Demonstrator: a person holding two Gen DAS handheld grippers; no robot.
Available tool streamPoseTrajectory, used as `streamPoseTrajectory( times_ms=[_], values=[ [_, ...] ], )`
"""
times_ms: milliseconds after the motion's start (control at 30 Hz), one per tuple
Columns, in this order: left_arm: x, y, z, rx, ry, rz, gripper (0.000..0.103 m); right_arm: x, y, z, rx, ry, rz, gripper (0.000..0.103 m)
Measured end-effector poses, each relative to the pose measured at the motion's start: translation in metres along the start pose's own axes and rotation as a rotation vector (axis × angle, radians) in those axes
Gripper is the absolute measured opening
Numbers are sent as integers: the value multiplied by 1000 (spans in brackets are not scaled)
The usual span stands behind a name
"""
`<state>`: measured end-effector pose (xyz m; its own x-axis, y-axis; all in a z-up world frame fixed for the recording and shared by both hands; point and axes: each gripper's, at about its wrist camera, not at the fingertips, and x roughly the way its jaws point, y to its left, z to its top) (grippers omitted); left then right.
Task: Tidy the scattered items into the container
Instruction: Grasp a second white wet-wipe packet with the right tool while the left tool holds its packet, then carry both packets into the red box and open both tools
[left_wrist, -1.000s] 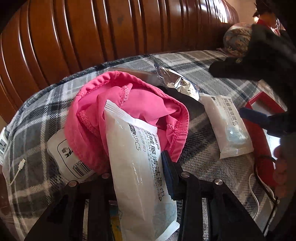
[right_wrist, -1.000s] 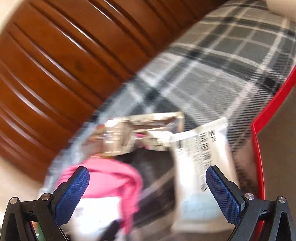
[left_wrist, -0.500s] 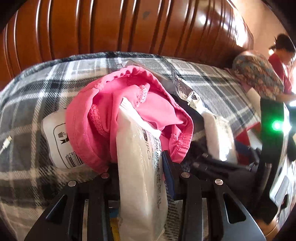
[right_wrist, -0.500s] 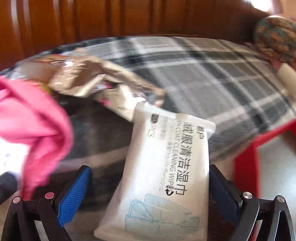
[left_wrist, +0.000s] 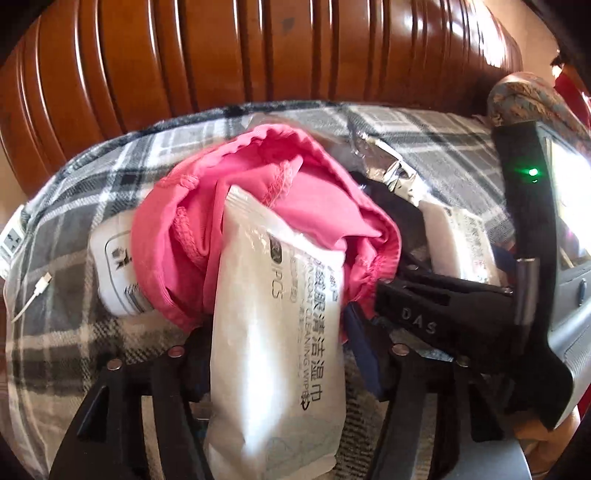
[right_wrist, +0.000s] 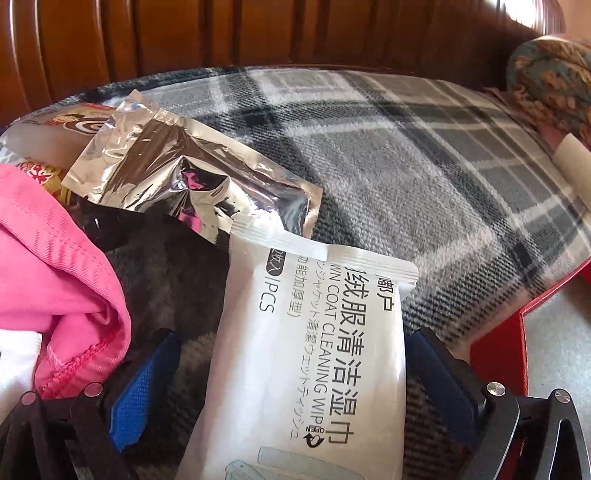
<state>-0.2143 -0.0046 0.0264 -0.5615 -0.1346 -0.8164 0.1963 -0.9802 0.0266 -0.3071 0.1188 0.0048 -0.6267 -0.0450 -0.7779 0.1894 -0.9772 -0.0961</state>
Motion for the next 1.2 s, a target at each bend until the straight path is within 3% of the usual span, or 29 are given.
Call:
streamPoseTrajectory(
  times_ms=[67,133,233,400,433,500,600,667,1033,1200],
  values=[
    [5,-8,-2,68,38,11,92,-4,1,-2,1,-12,15,100],
    [6,-17,-6,124,40,39,93,-8,2,-6,-4,-30,31,97],
    [4,-21,-12,115,6,65,93,-8,1,-7,-13,-33,34,96],
    [0,-28,-13,148,-15,83,83,-8,2,-6,-12,-35,25,94],
    [0,-30,-12,158,-20,91,81,-8,1,-6,-7,-37,14,91],
    [-3,-35,-15,182,-47,108,60,-10,-2,-7,6,-44,-2,83],
    [-6,-41,-20,210,-74,126,54,-14,-8,-8,16,-55,-11,72],
    [-6,-43,-21,216,-81,134,51,-15,-11,-8,8,-58,-10,66],
    [-10,-44,-22,212,-101,145,50,-17,-3,-10,-25,-60,-50,63],
    [-15,-43,-24,225,-121,135,49,-26,20,-14,-120,-85,-100,62]
  ],
)
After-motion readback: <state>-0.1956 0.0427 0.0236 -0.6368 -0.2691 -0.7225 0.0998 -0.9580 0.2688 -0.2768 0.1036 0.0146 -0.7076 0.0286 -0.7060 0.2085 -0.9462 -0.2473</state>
